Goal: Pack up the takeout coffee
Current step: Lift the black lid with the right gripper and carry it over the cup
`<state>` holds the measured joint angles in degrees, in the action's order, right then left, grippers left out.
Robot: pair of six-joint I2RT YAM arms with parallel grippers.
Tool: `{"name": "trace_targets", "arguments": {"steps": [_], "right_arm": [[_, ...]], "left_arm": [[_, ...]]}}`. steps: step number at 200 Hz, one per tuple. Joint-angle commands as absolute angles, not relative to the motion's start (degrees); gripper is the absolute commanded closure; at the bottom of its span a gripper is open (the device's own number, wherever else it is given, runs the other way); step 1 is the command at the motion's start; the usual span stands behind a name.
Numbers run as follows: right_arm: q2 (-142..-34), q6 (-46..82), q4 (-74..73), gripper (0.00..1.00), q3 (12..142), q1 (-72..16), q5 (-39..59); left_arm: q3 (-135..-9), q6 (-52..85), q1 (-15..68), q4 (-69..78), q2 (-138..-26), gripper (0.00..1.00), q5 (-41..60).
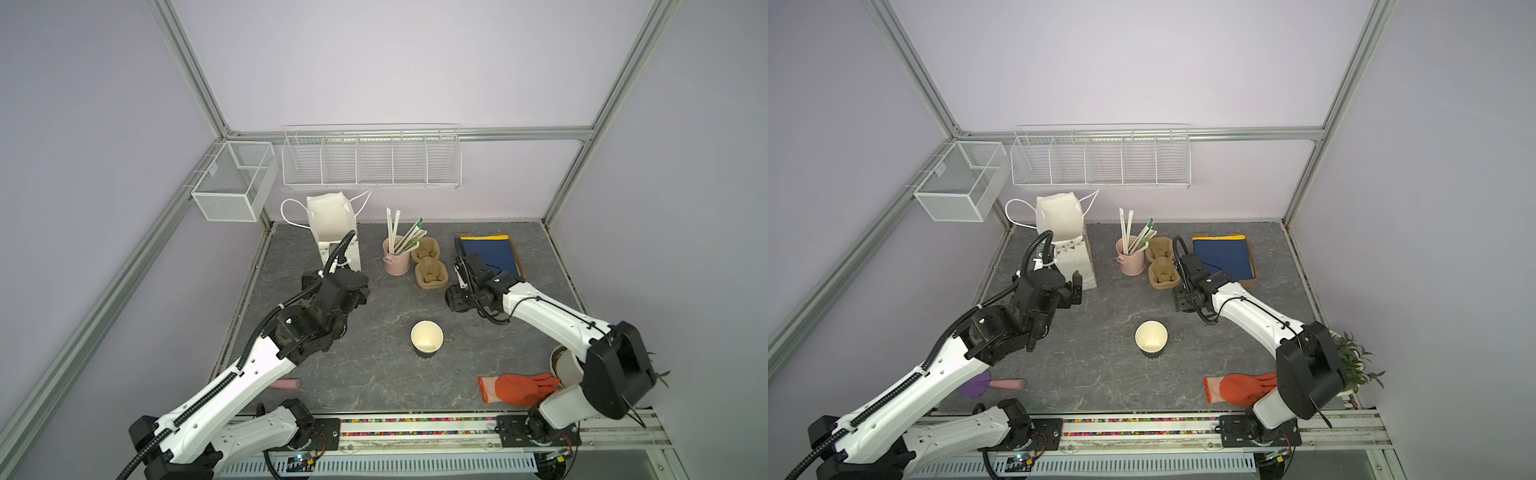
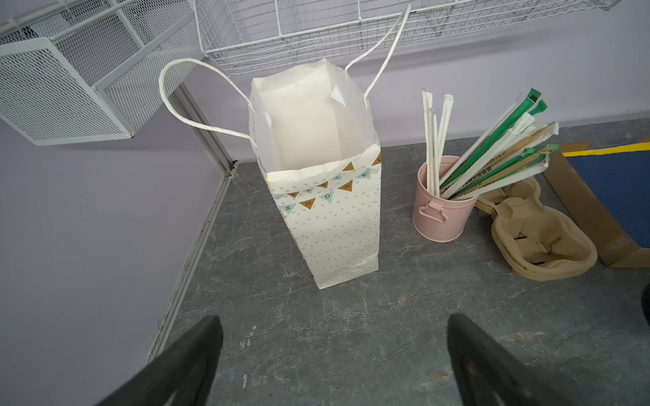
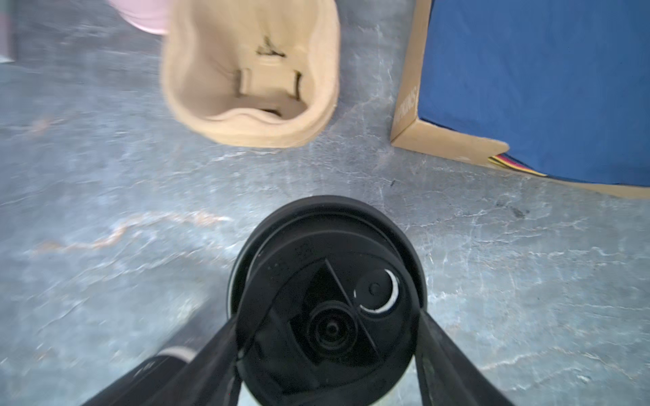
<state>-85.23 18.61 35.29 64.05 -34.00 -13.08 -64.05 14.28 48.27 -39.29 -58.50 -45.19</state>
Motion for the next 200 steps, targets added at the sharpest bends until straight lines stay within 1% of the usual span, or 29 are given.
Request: {"name": "trace_targets", "arguments": {"steps": [1,39,81,114,200], "right_arm": [[-81.28,18.72,40.63,0.29,64.22,-36.99,-14.83],[-76.42,19.07,44.49,0.28,65.71,-42.52,-13.38],[-75.1,20.28,47.35,0.28,67.53,-50.78,-13.88],[-76.22,20.87,47.73,0.28,68.71,-54.91,-14.78],[-82.0,21.58,47.99,0.28,69.92,-59.71,-16.47]], "left_arm": [[-63.55,13.86,47.99,-39.29,-58.58,0.0,-45.8],[-63.54,13.97,48.07,-39.3,-58.61,0.0,-45.38],[-63.7,14.05,48.06,-39.46,-58.88,0.0,-44.9],[-63.72,14.12,48.0,-39.46,-59.03,0.0,-44.64],[-63.72,14.23,47.99,-39.7,-59.13,0.0,-43.73]]}}
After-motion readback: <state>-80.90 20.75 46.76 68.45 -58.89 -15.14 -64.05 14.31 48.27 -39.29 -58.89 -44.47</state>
